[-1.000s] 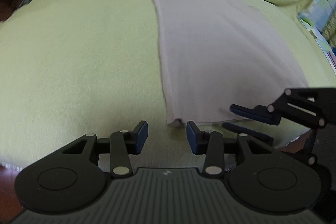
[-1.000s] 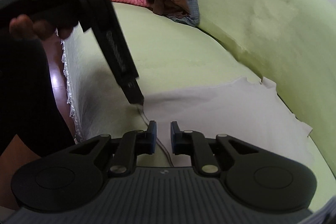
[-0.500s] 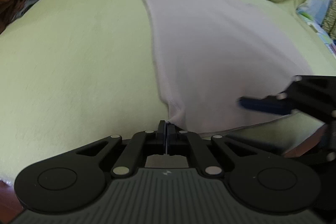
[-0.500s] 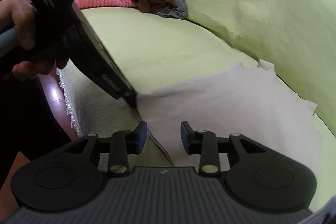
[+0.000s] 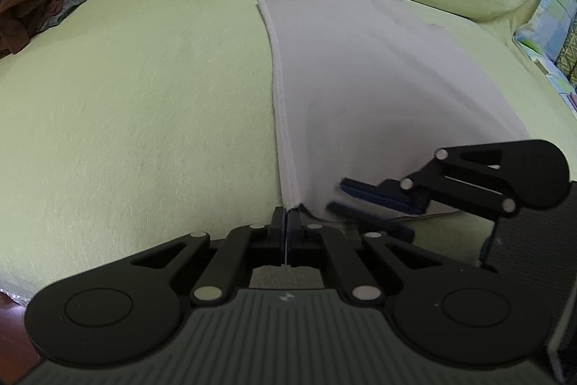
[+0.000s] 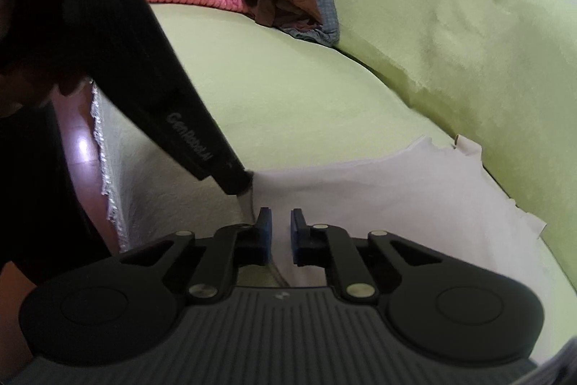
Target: Fold clothes
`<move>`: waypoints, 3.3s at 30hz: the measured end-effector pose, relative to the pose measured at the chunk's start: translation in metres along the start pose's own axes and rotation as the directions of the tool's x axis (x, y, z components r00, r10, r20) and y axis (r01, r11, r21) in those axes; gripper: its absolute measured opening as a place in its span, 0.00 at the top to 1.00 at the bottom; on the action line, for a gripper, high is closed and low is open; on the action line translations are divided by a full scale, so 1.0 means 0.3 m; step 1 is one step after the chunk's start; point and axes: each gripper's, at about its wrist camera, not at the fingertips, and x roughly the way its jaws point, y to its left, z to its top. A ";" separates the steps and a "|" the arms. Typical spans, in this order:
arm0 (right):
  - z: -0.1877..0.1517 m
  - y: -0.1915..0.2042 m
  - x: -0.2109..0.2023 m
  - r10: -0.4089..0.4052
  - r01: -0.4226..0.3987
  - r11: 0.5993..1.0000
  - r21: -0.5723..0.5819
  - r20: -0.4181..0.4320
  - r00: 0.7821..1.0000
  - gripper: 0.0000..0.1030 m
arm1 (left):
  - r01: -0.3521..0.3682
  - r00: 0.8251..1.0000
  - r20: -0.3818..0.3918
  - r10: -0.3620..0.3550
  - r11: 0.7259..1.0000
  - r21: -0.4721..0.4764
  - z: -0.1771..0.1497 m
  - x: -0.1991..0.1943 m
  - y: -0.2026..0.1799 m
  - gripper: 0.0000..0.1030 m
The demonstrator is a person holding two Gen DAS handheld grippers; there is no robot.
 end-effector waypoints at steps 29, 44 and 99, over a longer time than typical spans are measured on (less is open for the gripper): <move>0.033 0.037 0.013 0.048 -0.047 0.999 -0.023 0.015 0.999 1.00 | 0.001 0.999 -0.049 0.004 0.996 0.093 -0.017 0.054 -0.033 1.00; 0.035 -0.022 -0.014 0.050 -0.052 0.998 0.041 0.030 0.998 1.00 | 0.067 0.997 0.035 -0.069 0.996 0.064 0.001 0.064 -0.020 1.00; -0.093 -0.230 -0.152 0.178 -0.164 0.865 0.474 0.015 0.984 0.78 | 0.053 0.995 -0.074 -0.067 0.984 -0.171 0.018 0.069 0.200 0.61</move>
